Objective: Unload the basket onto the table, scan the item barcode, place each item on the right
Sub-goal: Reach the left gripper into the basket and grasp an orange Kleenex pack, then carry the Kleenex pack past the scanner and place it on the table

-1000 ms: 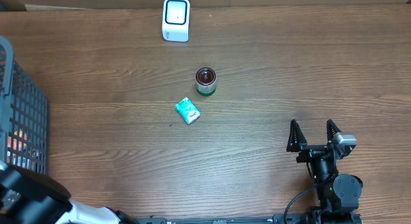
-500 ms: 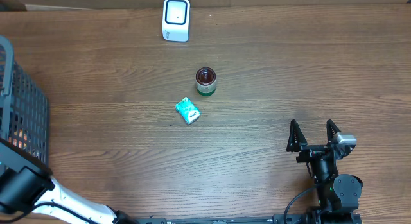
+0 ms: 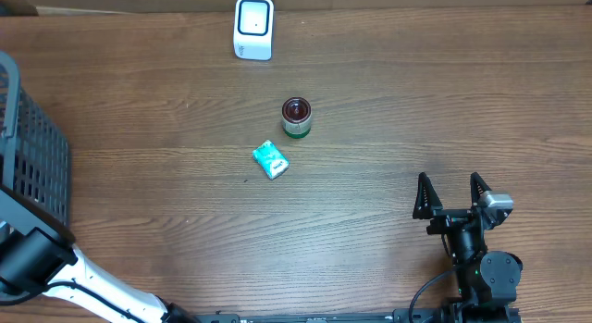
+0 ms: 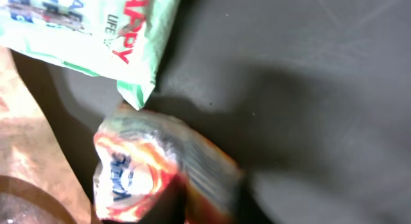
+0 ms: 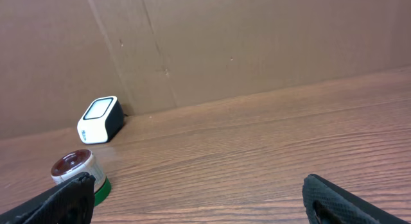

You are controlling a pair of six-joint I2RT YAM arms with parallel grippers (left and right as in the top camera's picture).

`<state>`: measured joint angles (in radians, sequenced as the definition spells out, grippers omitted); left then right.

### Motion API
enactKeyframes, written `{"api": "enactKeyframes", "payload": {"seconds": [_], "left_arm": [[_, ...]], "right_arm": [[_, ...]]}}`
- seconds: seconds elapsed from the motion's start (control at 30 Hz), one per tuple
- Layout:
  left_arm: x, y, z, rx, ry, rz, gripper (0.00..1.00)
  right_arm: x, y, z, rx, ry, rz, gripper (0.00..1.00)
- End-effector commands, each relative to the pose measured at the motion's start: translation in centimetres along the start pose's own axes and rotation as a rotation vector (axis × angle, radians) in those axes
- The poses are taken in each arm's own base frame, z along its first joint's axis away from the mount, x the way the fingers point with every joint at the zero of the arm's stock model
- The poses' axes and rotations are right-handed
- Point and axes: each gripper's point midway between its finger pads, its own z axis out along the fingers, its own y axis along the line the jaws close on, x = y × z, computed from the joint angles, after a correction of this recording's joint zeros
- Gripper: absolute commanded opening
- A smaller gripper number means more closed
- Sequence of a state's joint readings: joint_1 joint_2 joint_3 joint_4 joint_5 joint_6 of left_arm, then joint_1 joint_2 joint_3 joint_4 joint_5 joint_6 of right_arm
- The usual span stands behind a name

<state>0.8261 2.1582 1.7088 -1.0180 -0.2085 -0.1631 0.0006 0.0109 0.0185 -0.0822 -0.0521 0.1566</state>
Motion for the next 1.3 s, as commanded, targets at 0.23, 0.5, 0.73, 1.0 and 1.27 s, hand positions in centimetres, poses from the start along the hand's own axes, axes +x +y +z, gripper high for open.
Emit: {"api": "enactKeyframes", "payload": {"seconds": [0.23,0.5,0.73,1.0,1.27], "left_arm": [[-0.1,1.0,-2.8,-0.022,0.051,-0.053,0.04],[-4.9,2.1,-17.9,0.134,-0.258,-0.249,0.04],[-3.4,0.2,-32.7,0.465,-0.556,-0.269,0.04],[5.9,-6.9,-40.6,0.593,-0.622,0.050,0.04],[18.2,-18.8,-34.9,0.515,-0.349,0.616,0.04]], "right_arm": [[0.2,-0.1,0.0,0.000,-0.002,0.000,1.00],[0.2,-0.1,0.0,0.000,-0.002,0.000,1.00],[0.2,-0.1,0.0,0.000,-0.002,0.000,1.00],[0.2,-0.1,0.0,0.000,-0.002,0.000,1.00],[0.2,-0.1,0.0,0.000,-0.002,0.000,1.00]]}}
